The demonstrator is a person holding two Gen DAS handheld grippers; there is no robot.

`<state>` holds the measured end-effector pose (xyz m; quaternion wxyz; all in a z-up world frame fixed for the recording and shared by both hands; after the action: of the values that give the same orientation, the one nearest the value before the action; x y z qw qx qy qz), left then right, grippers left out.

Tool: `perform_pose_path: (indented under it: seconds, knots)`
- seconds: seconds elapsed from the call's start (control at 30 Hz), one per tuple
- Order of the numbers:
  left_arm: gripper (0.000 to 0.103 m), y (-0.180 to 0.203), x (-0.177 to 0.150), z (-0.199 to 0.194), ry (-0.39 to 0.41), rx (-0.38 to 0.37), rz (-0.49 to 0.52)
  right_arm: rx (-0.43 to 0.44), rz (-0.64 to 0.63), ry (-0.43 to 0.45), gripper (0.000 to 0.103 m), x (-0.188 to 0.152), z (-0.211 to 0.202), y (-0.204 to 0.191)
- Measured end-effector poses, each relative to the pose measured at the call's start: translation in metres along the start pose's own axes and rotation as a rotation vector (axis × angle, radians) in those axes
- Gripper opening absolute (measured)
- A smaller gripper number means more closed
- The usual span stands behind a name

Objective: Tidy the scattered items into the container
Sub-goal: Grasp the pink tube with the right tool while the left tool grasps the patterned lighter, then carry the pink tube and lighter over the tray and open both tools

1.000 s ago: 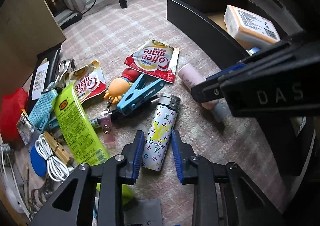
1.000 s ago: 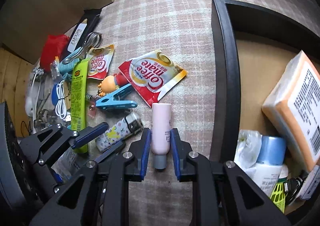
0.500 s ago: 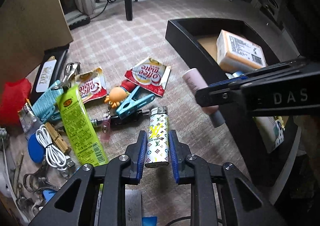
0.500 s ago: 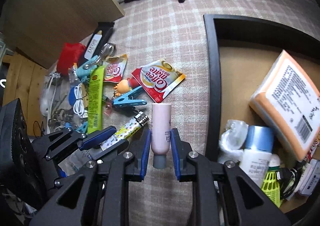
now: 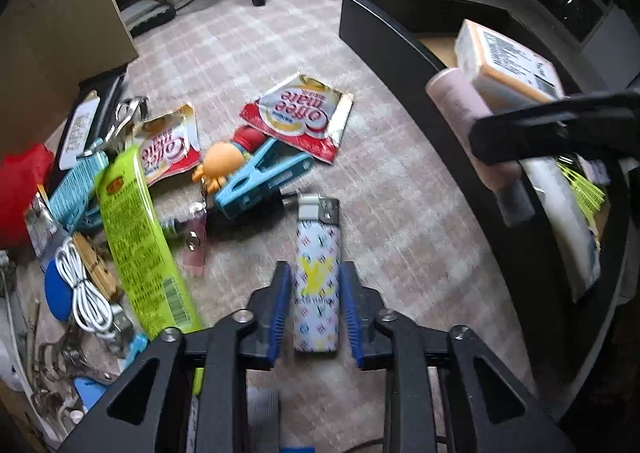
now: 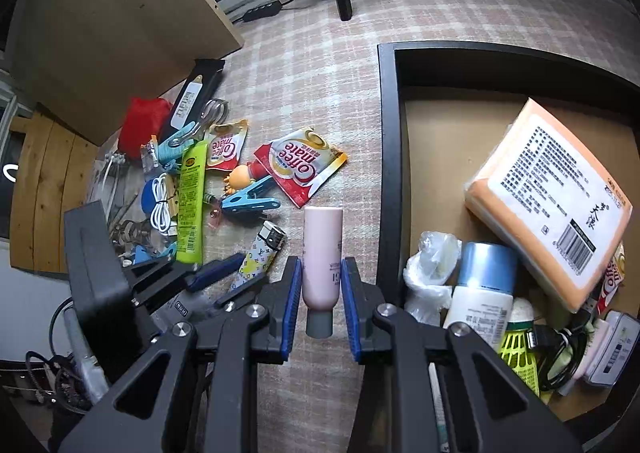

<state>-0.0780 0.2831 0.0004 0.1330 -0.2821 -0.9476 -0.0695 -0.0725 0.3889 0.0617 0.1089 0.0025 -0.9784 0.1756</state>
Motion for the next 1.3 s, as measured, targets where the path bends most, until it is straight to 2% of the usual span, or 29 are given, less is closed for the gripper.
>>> perform_pose_path:
  seconds: [0.1,0.2,0.33,0.57,0.87,1.1,1.13,1.17,1.2,1.3]
  knots:
    - [0.022,0.003,0.004,0.001,0.007,0.012,0.005,0.000,0.000,0.003,0.020,-0.001,-0.004,0.001]
    - [0.021,-0.001,0.004,-0.001,0.016,0.010,-0.035,0.004,0.001,0.015,0.020,-0.002,-0.010,0.003]
    - [0.021,-0.006,0.006,-0.017,0.033,-0.035,-0.094,0.005,0.006,0.038,0.020,-0.004,-0.024,0.010]
    - [0.021,0.021,0.024,-0.059,0.114,-0.101,-0.057,-0.030,0.056,0.088,0.020,-0.009,-0.057,0.046]
    - [0.022,0.119,0.050,-0.087,0.169,-0.244,0.060,-0.143,0.183,0.156,0.020,-0.030,-0.107,0.132]
    - [0.022,0.185,0.051,-0.097,0.161,-0.301,0.153,-0.195,0.256,0.165,0.020,-0.047,-0.125,0.178]
    - [0.029,0.190,0.051,-0.099,0.162,-0.294,0.159,-0.192,0.248,0.165,0.020,-0.047,-0.126,0.179]
    - [0.046,0.192,0.050,-0.100,0.163,-0.284,0.162,-0.194,0.245,0.163,0.023,-0.047,-0.126,0.181]
    - [0.050,0.192,0.050,-0.102,0.174,-0.278,0.158,-0.201,0.253,0.163,0.032,-0.048,-0.127,0.182]
    - [0.049,0.178,0.051,-0.099,0.183,-0.240,0.121,-0.181,0.260,0.183,0.034,-0.047,-0.130,0.177]
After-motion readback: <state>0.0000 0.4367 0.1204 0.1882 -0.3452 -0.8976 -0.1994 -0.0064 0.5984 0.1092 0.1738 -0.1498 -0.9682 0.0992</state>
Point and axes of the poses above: each gripper's, at about its wrist camera, not at the fingertips, and z roughly the way its jaws point, y to its right, x to its top, the point moved 3 cm from there along z, roughly the way its jaws point, and after that the axes turned 5 degrees about -z, right-handed, at the moved point
